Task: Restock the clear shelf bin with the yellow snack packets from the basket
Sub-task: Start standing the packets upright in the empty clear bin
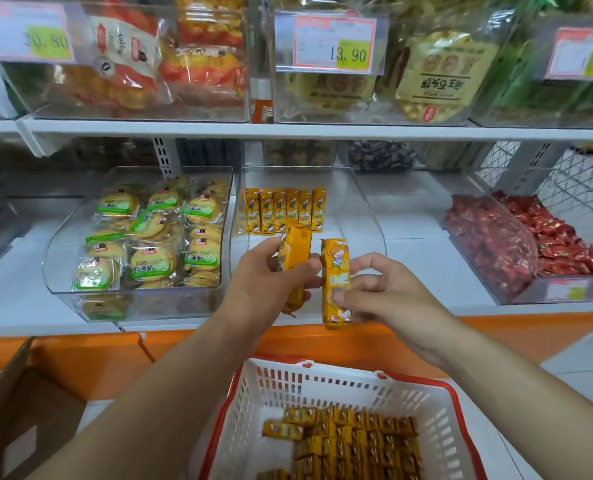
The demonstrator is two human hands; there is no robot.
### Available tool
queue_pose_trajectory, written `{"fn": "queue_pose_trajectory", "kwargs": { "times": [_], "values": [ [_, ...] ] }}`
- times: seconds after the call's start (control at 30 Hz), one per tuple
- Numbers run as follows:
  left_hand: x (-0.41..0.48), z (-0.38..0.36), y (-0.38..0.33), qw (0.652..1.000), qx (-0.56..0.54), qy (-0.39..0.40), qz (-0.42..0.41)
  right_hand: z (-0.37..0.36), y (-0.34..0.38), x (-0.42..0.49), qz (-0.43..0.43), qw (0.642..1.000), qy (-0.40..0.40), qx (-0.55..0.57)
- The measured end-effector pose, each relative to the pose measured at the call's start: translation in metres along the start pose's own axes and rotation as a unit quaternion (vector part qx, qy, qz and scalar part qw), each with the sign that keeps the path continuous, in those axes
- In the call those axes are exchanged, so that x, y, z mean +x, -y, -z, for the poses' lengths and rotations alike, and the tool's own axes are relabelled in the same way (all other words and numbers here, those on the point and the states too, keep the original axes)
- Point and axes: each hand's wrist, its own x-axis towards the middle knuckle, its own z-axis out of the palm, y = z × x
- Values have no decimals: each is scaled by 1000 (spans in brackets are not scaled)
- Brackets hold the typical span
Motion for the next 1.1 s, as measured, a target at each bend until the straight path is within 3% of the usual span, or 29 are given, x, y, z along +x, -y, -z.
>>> {"fn": "queue_pose_trajectory", "kwargs": {
  "times": [0.27, 0.43, 0.6, 0.77, 0.9, 1.1],
  "values": [
    [5, 9, 5, 999, 32, 7, 9, -3, 8, 9, 62, 998, -20, -16],
    [19, 32, 0, 985, 157, -59, -36, 22, 25, 45, 131, 981, -72, -120],
    [28, 43, 1, 982, 161, -82, -47, 50, 38, 125, 168, 932, -98, -305],
    [34, 46, 6, 982, 166, -84, -29, 67, 44, 209, 168, 810, -88, -555],
    [39, 45, 9, 986, 142, -90, -13, 66, 44, 247, 113, 775, -104, -613],
    [40, 40, 14, 988, 141, -67, -16, 65, 36, 274, 100, 720, -77, -682]
  ]
}}
